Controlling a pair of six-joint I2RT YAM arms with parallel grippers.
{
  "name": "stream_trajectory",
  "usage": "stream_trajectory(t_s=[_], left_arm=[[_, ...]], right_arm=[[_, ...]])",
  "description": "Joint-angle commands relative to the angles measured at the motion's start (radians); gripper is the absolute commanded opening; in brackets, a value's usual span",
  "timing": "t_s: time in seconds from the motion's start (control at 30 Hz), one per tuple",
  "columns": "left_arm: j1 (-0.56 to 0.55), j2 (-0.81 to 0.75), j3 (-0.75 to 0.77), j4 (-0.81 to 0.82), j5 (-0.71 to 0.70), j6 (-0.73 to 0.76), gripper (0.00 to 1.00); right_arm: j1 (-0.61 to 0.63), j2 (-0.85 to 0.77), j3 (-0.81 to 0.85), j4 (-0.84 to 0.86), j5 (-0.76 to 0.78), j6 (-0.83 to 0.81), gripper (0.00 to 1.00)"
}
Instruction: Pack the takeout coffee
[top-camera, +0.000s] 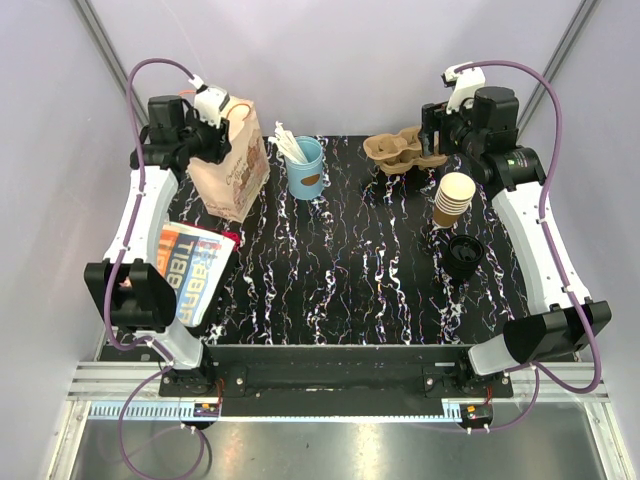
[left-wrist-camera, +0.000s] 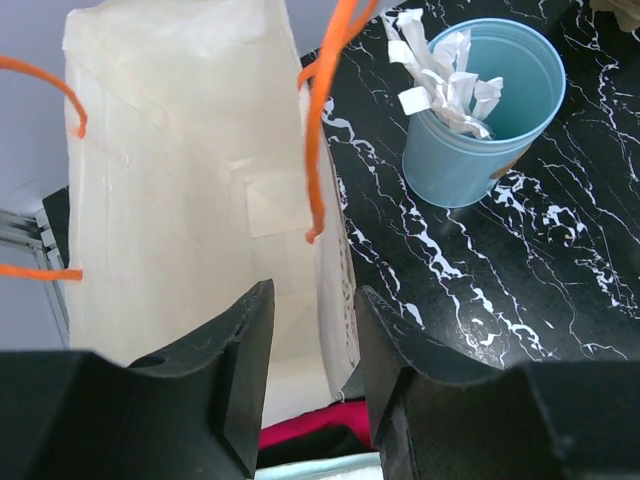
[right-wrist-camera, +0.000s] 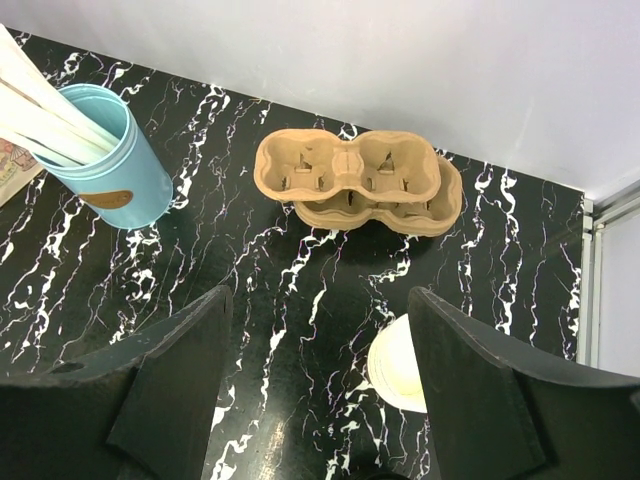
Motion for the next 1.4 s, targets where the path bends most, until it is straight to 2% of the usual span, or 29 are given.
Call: stream_trajectory(t_s=[0.0, 0.17, 0.47, 0.53, 0.6, 0.63, 0.7, 1.07, 1.37], left_arm=[[-0.015, -0.008, -0.006, 0.049, 0.028, 0.010, 0.41], [-0.017, 0.009, -0.010, 0.049, 0.032, 0.010, 0.27], [-0.020, 0.028, -0.009, 0.041, -0.006, 0.024, 0.29], [-0.018, 0.028, -0.010, 0.040, -0.006, 0.026, 0.24], [-0.020, 0.029, -0.009, 0.041, -0.007, 0.026, 0.15], [-0.021, 0.029, -0.009, 0.041, -0.010, 0.026, 0.06], [-0.023, 0.029, -0.006, 0.043, -0.020, 0.023, 0.00], [-0.029, -0.033, 0.089, 0.012, -0.053, 0.021, 0.00], [-0.038, -0.158, 0.072, 0.010, -0.078, 0.026, 0.00]], right_arm=[[-0.001, -0.038, 0.002, 0.026, -0.011, 0.015, 0.77], [-0.001, -0.034, 0.000, 0.026, -0.013, 0.019, 0.77], [-0.001, -0.041, 0.002, 0.026, -0.022, 0.028, 0.77], [-0.001, -0.041, 0.002, 0.024, -0.022, 0.028, 0.77], [0.001, -0.043, 0.002, 0.024, -0.023, 0.031, 0.77], [0.001, -0.043, 0.002, 0.022, -0.025, 0.032, 0.77], [-0.001, -0.046, -0.001, 0.022, -0.027, 0.032, 0.77], [0.001, -0.054, 0.012, 0.012, -0.022, 0.032, 0.77], [0.001, -0.072, 0.000, 0.012, -0.017, 0.031, 0.77]])
